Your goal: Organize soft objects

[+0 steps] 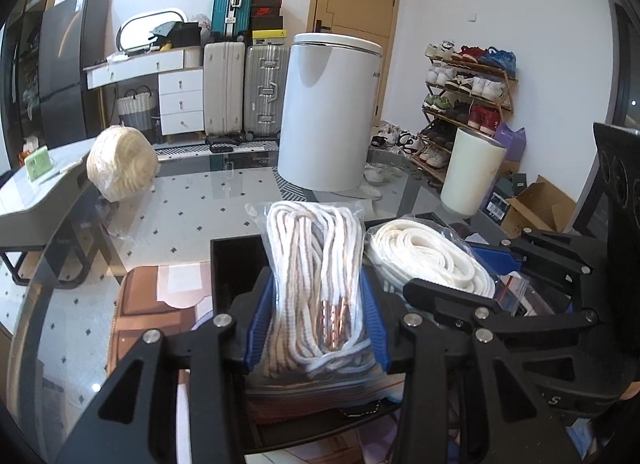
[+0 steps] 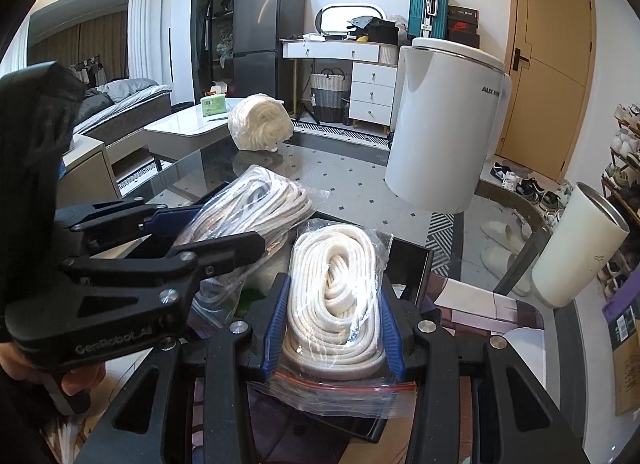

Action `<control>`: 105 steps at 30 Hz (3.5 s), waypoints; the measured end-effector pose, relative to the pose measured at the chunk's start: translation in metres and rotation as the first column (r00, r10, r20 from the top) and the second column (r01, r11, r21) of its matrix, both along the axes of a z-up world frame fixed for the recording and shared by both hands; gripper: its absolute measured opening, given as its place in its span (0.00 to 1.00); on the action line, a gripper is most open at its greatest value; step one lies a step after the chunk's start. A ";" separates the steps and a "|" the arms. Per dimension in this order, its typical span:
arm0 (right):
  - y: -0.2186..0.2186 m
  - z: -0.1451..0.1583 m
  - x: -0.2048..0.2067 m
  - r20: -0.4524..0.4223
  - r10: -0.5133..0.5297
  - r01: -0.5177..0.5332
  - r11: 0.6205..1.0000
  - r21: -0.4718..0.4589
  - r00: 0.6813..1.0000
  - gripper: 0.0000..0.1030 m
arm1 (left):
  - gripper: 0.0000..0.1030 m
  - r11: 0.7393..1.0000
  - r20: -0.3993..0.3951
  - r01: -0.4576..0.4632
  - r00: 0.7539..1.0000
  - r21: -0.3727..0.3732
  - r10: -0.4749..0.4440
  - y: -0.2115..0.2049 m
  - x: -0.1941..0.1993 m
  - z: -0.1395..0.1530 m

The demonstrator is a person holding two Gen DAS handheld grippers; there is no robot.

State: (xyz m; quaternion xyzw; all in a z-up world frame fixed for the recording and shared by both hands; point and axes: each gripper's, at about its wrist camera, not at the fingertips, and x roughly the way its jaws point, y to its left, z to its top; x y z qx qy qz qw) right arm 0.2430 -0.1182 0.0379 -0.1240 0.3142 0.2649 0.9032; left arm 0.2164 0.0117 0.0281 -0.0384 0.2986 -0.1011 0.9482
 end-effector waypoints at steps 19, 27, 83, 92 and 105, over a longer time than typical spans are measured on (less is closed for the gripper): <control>-0.036 0.020 -0.045 0.090 -0.010 0.003 0.997 0.071 0.996 0.90 | 0.97 1.000 0.093 -0.016 0.995 -0.017 0.018 0.009 -0.045 0.022; -0.045 0.015 -0.068 0.100 -0.036 0.023 0.991 0.132 0.994 0.99 | 1.00 0.990 0.140 -0.139 0.981 0.012 0.136 0.020 -0.070 0.022; -0.052 0.005 -0.099 0.165 -0.089 0.057 0.981 0.188 0.982 0.99 | 1.00 0.985 0.157 -0.167 0.975 0.035 0.160 0.010 -0.102 0.004; -0.052 0.005 -0.099 0.165 -0.089 0.057 0.981 0.188 0.982 0.99 | 1.00 0.985 0.158 -0.167 0.974 0.035 0.160 0.011 -0.102 0.004; -0.053 0.005 -0.100 0.165 -0.089 0.057 0.980 0.189 0.982 0.99 | 1.00 0.985 0.157 -0.170 0.974 0.034 0.163 0.011 -0.102 0.004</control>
